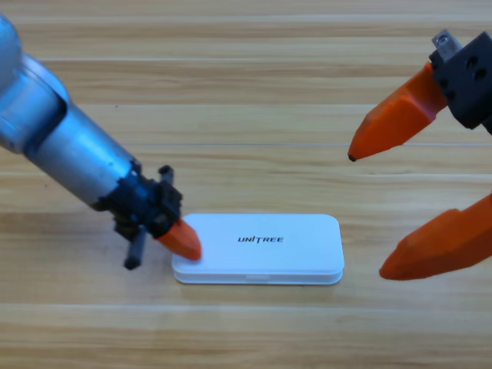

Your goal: Clean up eraser and pencils

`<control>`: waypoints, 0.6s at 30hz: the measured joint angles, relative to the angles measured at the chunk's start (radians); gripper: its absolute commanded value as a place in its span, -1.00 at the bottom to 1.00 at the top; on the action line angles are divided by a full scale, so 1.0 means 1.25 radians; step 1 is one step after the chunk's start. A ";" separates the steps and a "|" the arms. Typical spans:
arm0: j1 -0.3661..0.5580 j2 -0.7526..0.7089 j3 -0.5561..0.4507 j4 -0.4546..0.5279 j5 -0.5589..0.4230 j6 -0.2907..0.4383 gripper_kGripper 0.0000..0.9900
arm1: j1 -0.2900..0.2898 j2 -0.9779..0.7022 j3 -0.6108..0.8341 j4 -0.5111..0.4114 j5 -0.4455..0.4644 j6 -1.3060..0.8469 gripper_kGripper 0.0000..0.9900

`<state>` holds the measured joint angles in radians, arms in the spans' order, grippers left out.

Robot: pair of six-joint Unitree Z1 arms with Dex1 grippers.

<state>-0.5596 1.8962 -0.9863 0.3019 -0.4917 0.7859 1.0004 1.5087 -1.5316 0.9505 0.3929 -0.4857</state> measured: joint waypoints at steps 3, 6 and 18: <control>-0.002 -0.072 -0.035 0.091 0.019 -0.005 0.75 | 0.000 0.000 0.000 0.000 0.000 0.000 0.94; -0.009 -0.157 -0.091 0.174 0.033 -0.006 0.81 | 0.000 0.000 0.000 0.000 0.000 0.000 0.94; -0.155 -0.334 -0.291 0.461 0.035 -0.032 0.95 | 0.000 0.000 0.000 0.000 0.000 0.000 0.94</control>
<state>-0.7534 1.4781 -1.3500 0.8778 -0.4484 0.7459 1.0004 1.5088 -1.5316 0.9505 0.3929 -0.4857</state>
